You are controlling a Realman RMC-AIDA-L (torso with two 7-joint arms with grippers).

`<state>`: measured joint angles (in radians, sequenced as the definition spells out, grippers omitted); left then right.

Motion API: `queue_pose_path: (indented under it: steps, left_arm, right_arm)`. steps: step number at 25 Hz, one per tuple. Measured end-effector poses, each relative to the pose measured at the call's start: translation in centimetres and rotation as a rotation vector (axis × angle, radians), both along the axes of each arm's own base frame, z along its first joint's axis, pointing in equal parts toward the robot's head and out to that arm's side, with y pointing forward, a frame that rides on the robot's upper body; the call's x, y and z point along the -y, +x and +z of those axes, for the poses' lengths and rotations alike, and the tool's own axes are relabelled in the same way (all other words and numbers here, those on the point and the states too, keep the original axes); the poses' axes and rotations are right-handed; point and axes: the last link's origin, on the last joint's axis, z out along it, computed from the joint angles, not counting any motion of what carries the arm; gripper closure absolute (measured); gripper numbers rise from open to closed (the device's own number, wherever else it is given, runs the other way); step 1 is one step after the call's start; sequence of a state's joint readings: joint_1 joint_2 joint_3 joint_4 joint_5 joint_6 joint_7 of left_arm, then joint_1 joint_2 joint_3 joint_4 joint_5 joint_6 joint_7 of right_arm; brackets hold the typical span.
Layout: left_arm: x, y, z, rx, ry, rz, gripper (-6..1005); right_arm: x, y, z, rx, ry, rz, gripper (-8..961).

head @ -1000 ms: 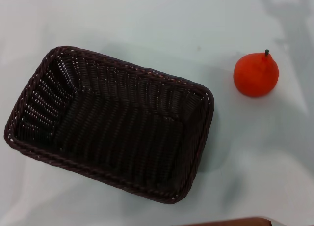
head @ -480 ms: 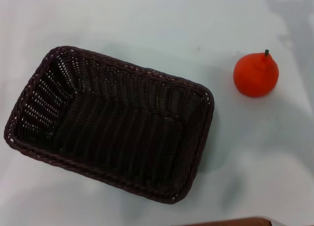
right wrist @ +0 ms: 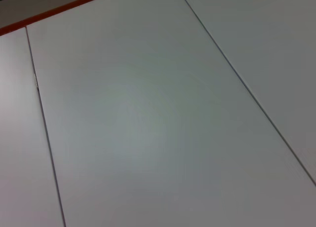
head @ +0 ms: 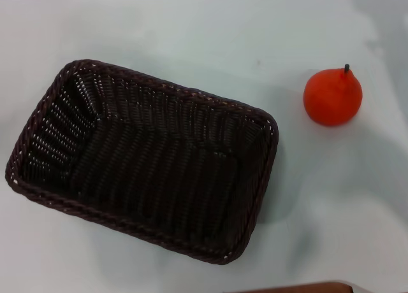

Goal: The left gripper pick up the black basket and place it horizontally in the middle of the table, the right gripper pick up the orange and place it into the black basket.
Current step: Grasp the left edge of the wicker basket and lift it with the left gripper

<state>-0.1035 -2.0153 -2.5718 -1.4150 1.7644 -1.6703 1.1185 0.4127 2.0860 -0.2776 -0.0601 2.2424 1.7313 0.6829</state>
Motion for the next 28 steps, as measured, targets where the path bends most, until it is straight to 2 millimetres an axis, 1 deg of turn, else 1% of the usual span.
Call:
queue_pose_path:
  steps: [1,2,5,7,8,11,14,18,23,28]
  left_arm:
    - [-0.2,0.6,0.2,-0.057,-0.036,0.026,138]
    - [-0.5,1.9,0.2,-0.132,-0.108,0.057,138]
    - [-1.1,4.1,-0.1,-0.247,-0.206,0.124,138]
    - [-1.5,5.1,-0.6,-0.309,-0.234,0.163,138]
    - [-1.8,5.8,-1.3,-0.371,-0.261,0.194,138]
    - [-2.5,7.2,-3.6,-0.454,-0.332,0.241,139]
    - [-3.2,7.8,-5.7,-0.490,-0.379,0.268,139]
    - [-4.0,8.1,-7.7,-0.497,-0.447,0.293,139]
    - [-4.9,7.6,-8.9,-0.477,-0.470,0.321,139]
    - [-5.3,7.1,-9.7,-0.457,-0.499,0.339,147]
  right_arm:
    - [0.0,0.0,0.1,0.001,0.001,0.002,9]
    - [0.0,0.0,0.2,0.002,0.002,0.003,9]
    - [-0.1,0.0,0.3,0.003,0.003,0.007,8]
    - [-0.1,-0.1,0.3,-0.001,0.001,0.011,8]
    - [-0.2,-0.1,0.3,-0.004,0.000,0.013,9]
    - [-0.3,-0.2,0.3,-0.012,-0.004,0.020,9]
    - [-0.4,-0.3,0.3,-0.012,-0.006,0.024,9]
    - [-0.5,-0.2,0.3,-0.019,-0.011,0.021,8]
    - [-0.6,0.0,0.2,-0.035,-0.023,0.015,8]
    - [-0.7,0.0,0.2,-0.039,-0.026,0.012,8]
